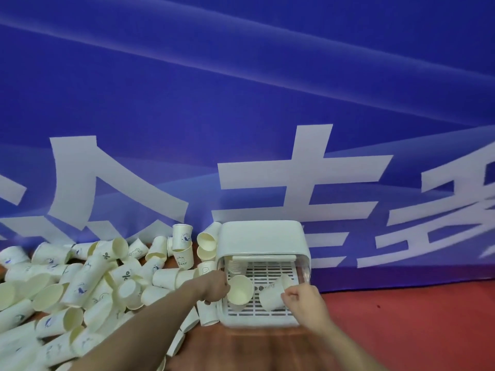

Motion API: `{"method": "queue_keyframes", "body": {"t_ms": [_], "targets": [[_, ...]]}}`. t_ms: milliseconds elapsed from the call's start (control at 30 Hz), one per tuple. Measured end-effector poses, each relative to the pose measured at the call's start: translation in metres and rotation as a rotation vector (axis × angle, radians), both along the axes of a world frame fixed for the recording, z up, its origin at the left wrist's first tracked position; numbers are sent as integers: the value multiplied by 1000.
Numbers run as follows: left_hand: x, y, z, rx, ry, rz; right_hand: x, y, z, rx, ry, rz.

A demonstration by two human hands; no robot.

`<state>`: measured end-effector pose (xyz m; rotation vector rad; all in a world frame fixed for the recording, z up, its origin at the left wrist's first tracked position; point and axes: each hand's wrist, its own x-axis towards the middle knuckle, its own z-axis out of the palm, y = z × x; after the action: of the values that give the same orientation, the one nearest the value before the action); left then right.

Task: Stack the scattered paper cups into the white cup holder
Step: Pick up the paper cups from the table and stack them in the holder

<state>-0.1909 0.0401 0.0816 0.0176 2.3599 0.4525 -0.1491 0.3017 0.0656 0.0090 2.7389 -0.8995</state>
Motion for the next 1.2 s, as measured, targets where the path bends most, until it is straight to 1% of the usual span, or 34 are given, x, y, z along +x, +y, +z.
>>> {"method": "queue_keyframes", "body": {"t_ms": [100, 200, 333, 433, 500, 600, 700, 867, 1033, 1100, 1200], "targets": [[-7, -3, -18, -37, -16, -25, 9, -4, -6, 73, 49, -21], [-12, -6, -31, -56, -37, -44, 18, -5, -8, 163, 137, 9], [-14, -11, -42, -34, -54, -83, 22, -8, -9, 256, 261, 160], [-14, -16, -45, -29, -76, -136, 20, -18, -6, 363, 364, 277], [-13, -22, -47, -39, -61, -169, 19, -26, 0, 405, 409, 353], [-10, -28, -45, -42, -62, -143, 18, -40, 3, 400, 491, 469], [-6, -33, -38, -24, -48, -116, 15, -53, 8, 412, 532, 540], [2, -59, -23, -39, -1, -102, 8, -81, 21, 542, 499, 630], [29, -101, -18, -89, 67, -33, 6, -103, 4, 638, 304, 663], [44, -118, -18, -111, 64, -1, 6, -111, -6, 663, 261, 685], [68, -154, -27, -156, 8, 47, 4, -120, -16, 697, 214, 689]]}}
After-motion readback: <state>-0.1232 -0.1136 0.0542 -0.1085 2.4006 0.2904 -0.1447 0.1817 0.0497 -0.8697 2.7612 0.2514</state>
